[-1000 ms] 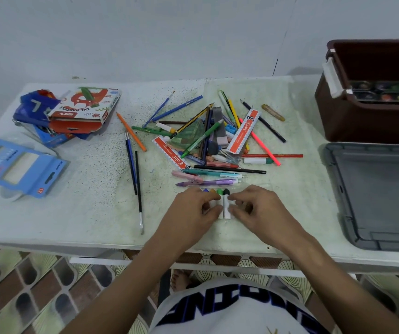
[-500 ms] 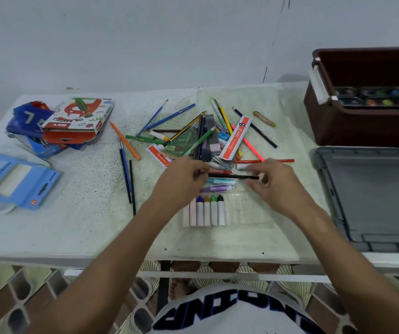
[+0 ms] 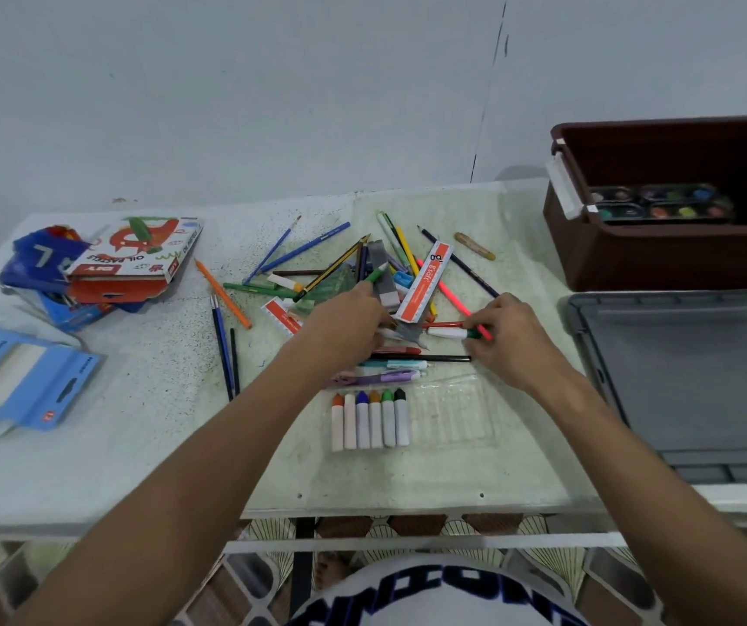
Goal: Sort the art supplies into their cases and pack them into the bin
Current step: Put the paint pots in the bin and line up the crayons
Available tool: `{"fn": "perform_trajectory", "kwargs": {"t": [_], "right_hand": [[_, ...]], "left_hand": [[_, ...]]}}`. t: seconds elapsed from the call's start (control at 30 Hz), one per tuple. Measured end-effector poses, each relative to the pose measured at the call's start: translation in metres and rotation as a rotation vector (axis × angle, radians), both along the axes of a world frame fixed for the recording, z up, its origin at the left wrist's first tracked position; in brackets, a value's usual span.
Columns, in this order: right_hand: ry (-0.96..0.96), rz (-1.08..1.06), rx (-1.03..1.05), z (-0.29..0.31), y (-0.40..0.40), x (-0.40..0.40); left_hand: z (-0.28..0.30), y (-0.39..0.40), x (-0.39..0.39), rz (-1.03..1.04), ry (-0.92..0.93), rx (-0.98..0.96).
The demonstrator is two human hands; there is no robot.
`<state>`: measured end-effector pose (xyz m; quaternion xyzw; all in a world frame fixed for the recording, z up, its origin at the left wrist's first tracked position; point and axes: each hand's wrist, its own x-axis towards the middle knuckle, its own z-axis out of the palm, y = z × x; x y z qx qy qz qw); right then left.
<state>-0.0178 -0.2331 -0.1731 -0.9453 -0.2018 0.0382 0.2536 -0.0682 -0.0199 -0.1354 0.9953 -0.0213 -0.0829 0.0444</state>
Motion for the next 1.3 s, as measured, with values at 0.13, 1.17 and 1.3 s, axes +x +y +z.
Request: {"fn": "perform_trajectory", "kwargs": {"t": [0.13, 1.17, 1.3], "right_hand": [[0.072, -0.015, 0.073, 0.010, -0.002, -0.004], [0.302, -0.009, 0.257, 0.015, 0.016, -0.086], [0.291, 0.031, 0.236, 0.015, 0.009, -0.091]], "left_hand": [[-0.001, 0.002, 0.003, 0.012, 0.004, -0.062], [-0.030, -0.035, -0.112, -0.059, -0.356, -0.523], [-0.031, -0.038, -0.113, -0.089, -0.323, -0.400]]}}
